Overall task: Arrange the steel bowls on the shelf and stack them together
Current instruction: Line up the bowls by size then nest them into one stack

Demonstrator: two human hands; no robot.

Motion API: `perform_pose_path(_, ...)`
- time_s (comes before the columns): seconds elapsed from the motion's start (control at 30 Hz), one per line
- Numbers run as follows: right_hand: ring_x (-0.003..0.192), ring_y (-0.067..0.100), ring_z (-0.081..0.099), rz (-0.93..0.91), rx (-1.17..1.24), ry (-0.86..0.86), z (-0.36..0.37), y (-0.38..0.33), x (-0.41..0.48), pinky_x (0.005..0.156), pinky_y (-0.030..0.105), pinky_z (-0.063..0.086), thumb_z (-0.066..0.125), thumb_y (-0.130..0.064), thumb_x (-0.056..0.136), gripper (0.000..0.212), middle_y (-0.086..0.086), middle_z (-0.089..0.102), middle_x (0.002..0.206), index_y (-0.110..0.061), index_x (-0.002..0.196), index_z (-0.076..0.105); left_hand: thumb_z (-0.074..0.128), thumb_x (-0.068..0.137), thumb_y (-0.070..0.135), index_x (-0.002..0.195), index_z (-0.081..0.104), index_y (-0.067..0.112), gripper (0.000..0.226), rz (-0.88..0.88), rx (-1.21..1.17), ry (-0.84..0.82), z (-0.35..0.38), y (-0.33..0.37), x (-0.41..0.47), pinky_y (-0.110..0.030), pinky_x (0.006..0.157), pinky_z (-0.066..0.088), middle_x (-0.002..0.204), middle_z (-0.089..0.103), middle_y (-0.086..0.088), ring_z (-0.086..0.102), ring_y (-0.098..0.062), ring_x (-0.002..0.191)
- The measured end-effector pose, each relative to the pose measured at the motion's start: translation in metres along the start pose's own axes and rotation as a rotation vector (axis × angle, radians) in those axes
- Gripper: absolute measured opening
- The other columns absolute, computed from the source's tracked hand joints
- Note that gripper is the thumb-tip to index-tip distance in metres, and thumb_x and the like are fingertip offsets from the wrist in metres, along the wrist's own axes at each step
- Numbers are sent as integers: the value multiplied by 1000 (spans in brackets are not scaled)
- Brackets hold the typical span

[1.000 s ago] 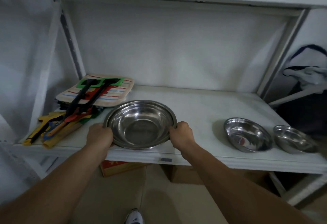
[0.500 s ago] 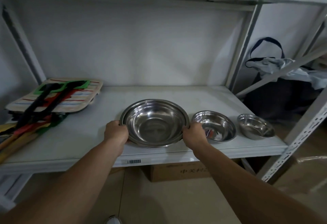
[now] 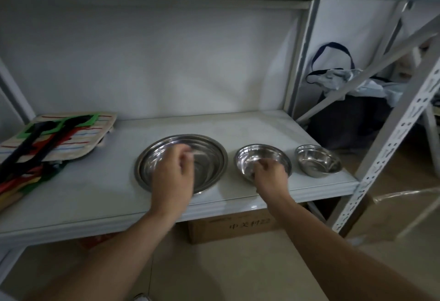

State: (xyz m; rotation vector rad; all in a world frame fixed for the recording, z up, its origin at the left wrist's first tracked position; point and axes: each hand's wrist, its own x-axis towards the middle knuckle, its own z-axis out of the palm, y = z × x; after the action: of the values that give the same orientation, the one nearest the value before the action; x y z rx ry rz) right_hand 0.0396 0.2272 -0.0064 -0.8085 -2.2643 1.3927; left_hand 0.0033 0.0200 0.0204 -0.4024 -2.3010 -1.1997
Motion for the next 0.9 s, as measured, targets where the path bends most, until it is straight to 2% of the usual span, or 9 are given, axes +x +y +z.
perform_pose_path(0.07, 82, 30, 71, 22, 29, 122, -29, 15, 5, 76, 49, 63, 50, -22, 96, 24, 11, 74, 90, -11, 104, 68, 56, 101, 19, 92, 71, 16, 17, -15, -79, -266, 25, 34, -20, -35, 59, 58, 73, 71, 1, 69, -18, 64)
perform_pose_path(0.13, 78, 28, 69, 115, 90, 225, -57, 33, 15, 77, 50, 62, 52, -22, 98, 15, 11, 72, 90, -14, 104, 64, 52, 102, 23, 85, 69, 17, 25, -215, -127, -515, 57, 53, -38, -40, 64, 62, 73, 72, -1, 71, -19, 63)
perform_pose_path(0.17, 75, 26, 68, 182, 121, 273, -69, 43, 22, 75, 49, 62, 51, -21, 98, 16, 12, 71, 90, -12, 104, 64, 51, 102, 25, 83, 67, 18, 26, -385, -180, -572, 73, 58, -43, -46, 69, 64, 77, 74, -3, 71, -21, 63)
perform_pose_path(0.27, 72, 26, 64, 357, 221, 380, -96, 72, 47, 58, 40, 56, 52, -26, 95, 33, 19, 71, 99, -5, 118, 63, 50, 104, 26, 83, 56, 18, 23, -876, -447, -513, 110, 64, -46, -48, 75, 63, 87, 72, -13, 65, -25, 63)
perform_pose_path(0.33, 66, 25, 60, 415, 301, 383, -110, 86, 62, 52, 35, 49, 53, -25, 96, 39, 20, 69, 96, 2, 124, 61, 51, 104, 28, 85, 53, 15, 24, -989, -518, -454, 128, 66, -40, -45, 73, 63, 87, 68, -17, 63, -25, 63)
perform_pose_path(0.43, 59, 22, 55, 474, 386, 323, -121, 93, 76, 50, 32, 46, 52, -15, 99, 32, 14, 62, 76, 13, 111, 62, 50, 105, 28, 88, 57, 7, 28, -1035, -566, -406, 146, 67, -33, -42, 67, 62, 83, 68, -19, 61, -27, 62)
perform_pose_path(0.57, 59, 23, 57, 546, 433, 314, -120, 94, 91, 49, 31, 45, 48, -8, 99, 20, 20, 67, 82, 1, 90, 64, 44, 107, 24, 87, 55, 10, 26, -1044, -548, -393, 160, 67, -29, -39, 64, 63, 82, 71, -19, 61, -24, 60)
perform_pose_path(0.8, 62, 23, 60, 521, 444, 341, -123, 87, 94, 52, 33, 51, 50, -4, 100, 17, 15, 65, 76, 2, 105, 65, 44, 106, 13, 104, 60, 4, 18, -998, -497, -365, 159, 74, -24, -37, 64, 65, 76, 73, -18, 66, -23, 57)
perform_pose_path(0.9, 59, 21, 58, 439, 459, 357, -128, 73, 84, 53, 31, 50, 47, -4, 101, 20, 13, 65, 71, 2, 107, 65, 44, 105, 12, 110, 65, 1, 25, -959, -527, -359, 151, 87, -14, -31, 53, 62, 71, 72, -14, 65, -19, 49)
